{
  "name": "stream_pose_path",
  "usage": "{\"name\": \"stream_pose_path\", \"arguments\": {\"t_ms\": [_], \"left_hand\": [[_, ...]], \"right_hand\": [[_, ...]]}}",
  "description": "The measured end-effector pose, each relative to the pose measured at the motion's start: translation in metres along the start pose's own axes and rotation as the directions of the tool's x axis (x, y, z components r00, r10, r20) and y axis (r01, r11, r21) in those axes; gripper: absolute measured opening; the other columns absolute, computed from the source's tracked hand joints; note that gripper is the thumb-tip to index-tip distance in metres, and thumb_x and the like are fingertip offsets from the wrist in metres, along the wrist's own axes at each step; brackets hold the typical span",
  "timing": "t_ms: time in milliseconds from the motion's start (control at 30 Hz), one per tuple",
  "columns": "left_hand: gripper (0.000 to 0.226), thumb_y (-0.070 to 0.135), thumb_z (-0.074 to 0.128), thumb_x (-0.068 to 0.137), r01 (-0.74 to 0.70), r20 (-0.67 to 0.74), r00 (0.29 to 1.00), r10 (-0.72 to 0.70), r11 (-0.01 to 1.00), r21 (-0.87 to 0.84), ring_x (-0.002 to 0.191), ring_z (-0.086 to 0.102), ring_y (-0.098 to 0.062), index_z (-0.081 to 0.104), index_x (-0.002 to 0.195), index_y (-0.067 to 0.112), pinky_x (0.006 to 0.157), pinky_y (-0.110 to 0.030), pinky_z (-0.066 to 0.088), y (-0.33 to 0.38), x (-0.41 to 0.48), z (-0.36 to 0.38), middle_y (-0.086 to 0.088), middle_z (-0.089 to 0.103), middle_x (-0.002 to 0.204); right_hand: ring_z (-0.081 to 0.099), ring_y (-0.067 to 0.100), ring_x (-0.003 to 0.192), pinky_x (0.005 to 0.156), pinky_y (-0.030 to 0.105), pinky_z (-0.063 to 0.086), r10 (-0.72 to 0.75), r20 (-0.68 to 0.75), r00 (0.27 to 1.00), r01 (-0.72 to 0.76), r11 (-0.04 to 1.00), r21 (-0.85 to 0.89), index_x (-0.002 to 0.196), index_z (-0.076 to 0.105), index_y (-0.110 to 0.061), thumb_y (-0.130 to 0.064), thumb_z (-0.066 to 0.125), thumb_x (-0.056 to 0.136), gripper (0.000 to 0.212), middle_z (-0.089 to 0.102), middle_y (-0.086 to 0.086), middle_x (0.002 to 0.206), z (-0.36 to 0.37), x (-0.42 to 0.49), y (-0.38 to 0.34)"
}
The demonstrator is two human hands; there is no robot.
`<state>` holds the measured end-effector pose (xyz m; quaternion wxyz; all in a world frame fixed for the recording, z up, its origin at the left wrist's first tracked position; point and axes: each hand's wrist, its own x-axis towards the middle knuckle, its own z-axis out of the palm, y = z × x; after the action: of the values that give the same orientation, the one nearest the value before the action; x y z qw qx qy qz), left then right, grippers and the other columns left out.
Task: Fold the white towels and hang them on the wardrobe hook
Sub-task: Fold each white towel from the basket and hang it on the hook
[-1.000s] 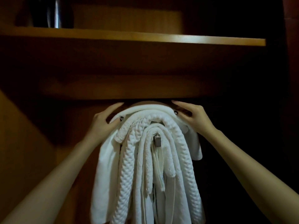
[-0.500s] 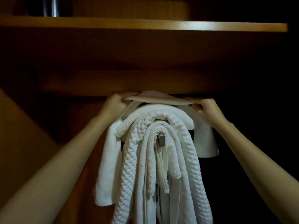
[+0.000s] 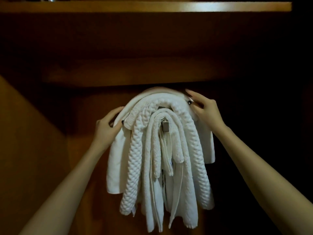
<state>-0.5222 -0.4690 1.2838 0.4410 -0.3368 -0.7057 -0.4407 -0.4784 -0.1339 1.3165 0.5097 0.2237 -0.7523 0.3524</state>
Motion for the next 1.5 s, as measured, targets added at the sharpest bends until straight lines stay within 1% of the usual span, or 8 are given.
{"name": "stream_pose_path", "arguments": {"t_ms": [167,300,467,767,900,1100,1300,1500], "left_hand": [[0.044,-0.005,0.057,0.083,0.017,-0.079,0.997,-0.017,1.000,-0.011,0.097,0.058,0.016,0.068,0.113,0.024,0.080,-0.005,0.044,0.003,0.021,0.001,0.021,0.066,0.104],[0.036,0.000,0.056,0.082,-0.010,-0.056,0.998,0.010,1.000,0.011,0.087,0.059,0.018,0.072,0.108,0.020,0.074,-0.003,0.044,0.021,0.052,0.007,0.016,0.069,0.096],[0.038,0.005,0.059,0.086,0.036,0.016,0.999,-0.034,0.988,-0.152,0.103,0.063,0.002,0.068,0.112,0.031,0.081,-0.011,0.049,0.014,0.030,0.016,0.020,0.070,0.105],[0.036,0.016,0.051,0.099,0.095,0.126,0.989,-0.075,0.982,-0.162,0.125,0.051,-0.004,0.055,0.133,0.028,0.102,-0.031,0.043,-0.009,-0.003,0.023,0.012,0.058,0.132],[0.036,0.030,0.049,0.100,0.077,0.208,0.977,-0.054,0.991,-0.105,0.127,0.044,0.005,0.048,0.134,0.041,0.104,-0.023,0.037,-0.005,-0.003,0.013,0.024,0.050,0.134],[0.033,0.013,0.048,0.097,-0.032,0.005,0.999,0.032,0.993,0.112,0.113,0.053,-0.001,0.060,0.127,0.016,0.089,-0.001,0.036,0.012,-0.026,-0.005,0.007,0.060,0.123],[0.037,0.008,0.051,0.093,-0.121,0.143,0.986,0.081,0.948,0.295,0.124,0.049,-0.031,0.057,0.130,0.005,0.105,-0.036,0.033,0.043,-0.107,-0.023,-0.014,0.056,0.132],[0.041,0.013,0.057,0.091,-0.028,0.304,0.947,-0.108,0.911,0.412,0.128,0.045,-0.030,0.055,0.132,0.011,0.107,-0.042,0.035,0.065,-0.263,-0.047,-0.010,0.053,0.137]], "right_hand": [[0.068,0.019,0.098,0.083,0.025,0.054,-0.024,0.064,0.998,0.036,0.981,-0.192,0.127,0.064,-0.015,-0.001,0.051,0.095,0.038,0.070,0.002,0.117,0.000,0.024,-0.002],[0.066,0.015,0.106,0.086,0.003,0.042,0.009,-0.086,0.996,-0.024,0.983,-0.182,0.116,0.069,-0.004,0.002,0.060,0.089,0.029,0.071,0.008,0.113,-0.016,0.015,0.016],[0.063,-0.007,0.101,0.084,0.009,0.049,-0.001,-0.061,0.998,0.000,1.000,-0.021,0.120,0.068,-0.013,-0.007,0.063,0.091,0.029,0.069,-0.015,0.108,-0.010,-0.026,0.015],[0.056,-0.005,0.116,0.095,0.019,0.048,0.177,0.136,0.975,-0.196,0.970,0.143,0.126,0.063,-0.032,-0.028,0.046,0.094,0.037,0.065,-0.020,0.122,-0.004,-0.041,0.012],[0.057,-0.008,0.113,0.088,0.013,0.050,0.196,0.201,0.960,-0.220,0.970,0.107,0.126,0.062,-0.038,-0.035,0.044,0.100,0.031,0.065,-0.026,0.118,-0.015,-0.038,0.002],[0.057,-0.008,0.110,0.089,0.011,0.048,0.216,0.031,0.976,-0.217,0.976,0.026,0.130,0.061,-0.019,-0.032,0.045,0.102,0.034,0.064,-0.013,0.120,-0.027,-0.061,-0.031],[0.045,0.017,0.129,0.108,0.030,0.035,0.148,0.068,0.987,-0.129,0.965,-0.230,0.138,0.051,-0.013,-0.027,0.051,0.098,0.042,0.051,0.007,0.139,-0.001,-0.141,-0.097],[0.036,0.028,0.136,0.111,0.042,0.032,0.321,0.255,0.912,-0.232,0.917,-0.325,0.144,0.043,-0.014,-0.025,0.054,0.096,0.050,0.041,0.013,0.146,0.069,-0.278,-0.150]]}}
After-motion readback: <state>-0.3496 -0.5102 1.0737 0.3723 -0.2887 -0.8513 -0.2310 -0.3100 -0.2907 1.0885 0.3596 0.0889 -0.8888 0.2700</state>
